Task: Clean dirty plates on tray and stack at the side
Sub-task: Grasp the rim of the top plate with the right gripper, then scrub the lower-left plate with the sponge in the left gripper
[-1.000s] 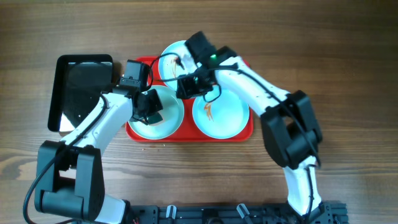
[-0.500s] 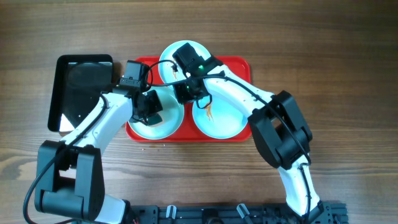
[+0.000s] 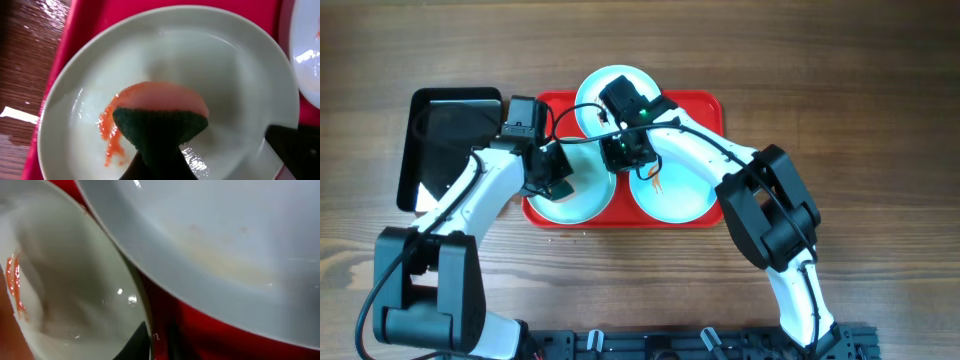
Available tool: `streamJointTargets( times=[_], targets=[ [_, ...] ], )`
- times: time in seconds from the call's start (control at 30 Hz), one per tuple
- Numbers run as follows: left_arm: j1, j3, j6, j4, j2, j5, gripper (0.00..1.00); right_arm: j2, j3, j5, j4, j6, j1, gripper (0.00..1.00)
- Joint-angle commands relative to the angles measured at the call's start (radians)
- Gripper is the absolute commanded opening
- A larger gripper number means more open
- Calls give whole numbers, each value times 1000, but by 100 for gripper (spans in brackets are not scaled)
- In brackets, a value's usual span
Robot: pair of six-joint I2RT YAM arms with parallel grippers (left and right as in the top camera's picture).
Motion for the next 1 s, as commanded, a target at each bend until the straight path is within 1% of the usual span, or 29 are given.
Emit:
streamJointTargets(
  times=[0.0,0.3,0.4,0.53,0.87,0.9,0.97],
  targets=[
    [-32,-1,-14,2,6,40,4,26,-12,-13,-3,11,5,4],
    [-53,-1,-44,7,6,40,4,26,-12,-12,-2,28,5,4],
    [-61,-2,-44,33,6,42,4,26,-12,-12,1,28,5,4],
    [-85,-8,-44,81,10,84,4,26,-12,-12,1,28,5,4],
    [-101,-8,-66,101,115,80,4,26,-12,-12,1,28,5,4],
    [-101,-8,-59,101,124,73,4,26,-12,-12,0,27,5,4],
    [-100,-8,-58,82,132,4,4,26,-12,-12,-3,26,5,4]
  ],
)
